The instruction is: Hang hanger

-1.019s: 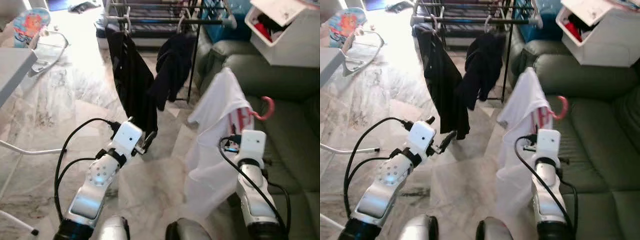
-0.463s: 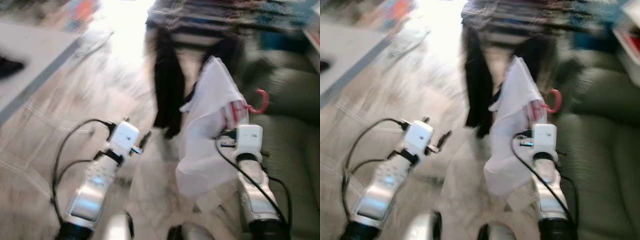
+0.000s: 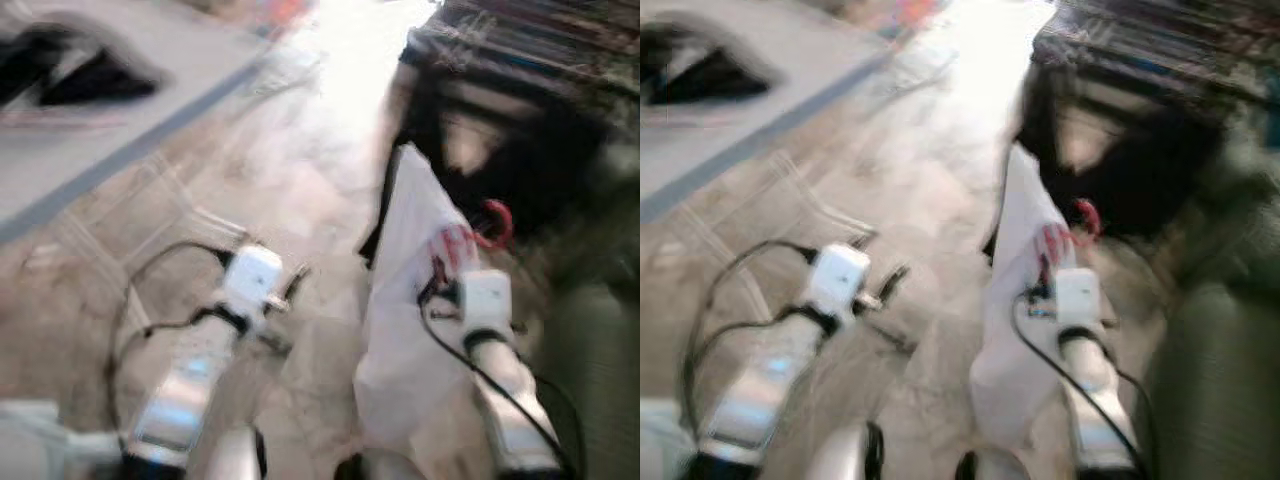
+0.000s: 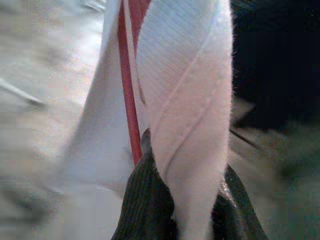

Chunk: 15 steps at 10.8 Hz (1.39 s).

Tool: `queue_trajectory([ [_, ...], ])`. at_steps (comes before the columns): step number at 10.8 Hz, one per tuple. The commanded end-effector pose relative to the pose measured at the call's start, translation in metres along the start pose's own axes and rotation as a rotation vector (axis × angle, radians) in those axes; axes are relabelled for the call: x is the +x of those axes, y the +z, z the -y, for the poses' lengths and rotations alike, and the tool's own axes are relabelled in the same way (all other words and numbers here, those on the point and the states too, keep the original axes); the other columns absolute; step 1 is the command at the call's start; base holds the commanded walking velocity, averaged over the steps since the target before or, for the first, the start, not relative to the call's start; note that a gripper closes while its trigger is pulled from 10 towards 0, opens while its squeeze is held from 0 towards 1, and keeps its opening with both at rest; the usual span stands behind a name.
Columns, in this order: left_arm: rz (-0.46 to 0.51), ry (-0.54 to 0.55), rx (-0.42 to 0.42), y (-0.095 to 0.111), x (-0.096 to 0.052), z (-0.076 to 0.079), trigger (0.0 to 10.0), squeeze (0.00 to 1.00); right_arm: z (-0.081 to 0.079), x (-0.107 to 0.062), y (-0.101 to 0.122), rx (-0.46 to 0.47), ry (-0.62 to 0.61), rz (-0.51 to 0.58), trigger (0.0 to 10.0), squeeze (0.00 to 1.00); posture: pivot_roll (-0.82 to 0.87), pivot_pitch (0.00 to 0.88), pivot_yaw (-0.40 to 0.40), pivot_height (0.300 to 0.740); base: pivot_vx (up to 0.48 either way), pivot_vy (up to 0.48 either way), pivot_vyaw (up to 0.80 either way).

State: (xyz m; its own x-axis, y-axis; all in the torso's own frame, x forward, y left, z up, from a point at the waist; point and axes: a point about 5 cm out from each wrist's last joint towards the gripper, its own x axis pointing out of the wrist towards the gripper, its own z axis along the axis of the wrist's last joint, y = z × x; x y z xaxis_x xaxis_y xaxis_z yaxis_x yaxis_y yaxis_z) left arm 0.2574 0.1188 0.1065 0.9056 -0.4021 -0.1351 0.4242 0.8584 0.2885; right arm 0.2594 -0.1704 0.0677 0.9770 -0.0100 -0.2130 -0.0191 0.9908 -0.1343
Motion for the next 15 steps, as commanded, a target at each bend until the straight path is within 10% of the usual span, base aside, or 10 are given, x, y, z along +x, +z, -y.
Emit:
queue_trajectory([
  [1,0.022,-0.012,0.005,0.005,0.002,0.003,10.0,0.00,-0.015,0.001,0.016,0.039,0.142,0.065,10.0,0.00,-0.06,0.122,-0.064,0.740,0.000,0.000,0.80],
  [5,0.028,0.015,0.026,0.005,0.002,0.000,10.0,0.00,-0.043,0.000,0.030,-0.018,0.448,0.122,10.0,0.00,-0.06,0.127,-0.066,0.740,0.000,0.000,0.80],
  [15,0.041,0.076,0.145,0.010,0.024,-0.011,10.0,0.00,-0.062,0.007,0.102,0.106,0.716,0.271,10.0,0.00,-0.07,0.107,-0.061,0.740,0.000,0.000,0.32],
])
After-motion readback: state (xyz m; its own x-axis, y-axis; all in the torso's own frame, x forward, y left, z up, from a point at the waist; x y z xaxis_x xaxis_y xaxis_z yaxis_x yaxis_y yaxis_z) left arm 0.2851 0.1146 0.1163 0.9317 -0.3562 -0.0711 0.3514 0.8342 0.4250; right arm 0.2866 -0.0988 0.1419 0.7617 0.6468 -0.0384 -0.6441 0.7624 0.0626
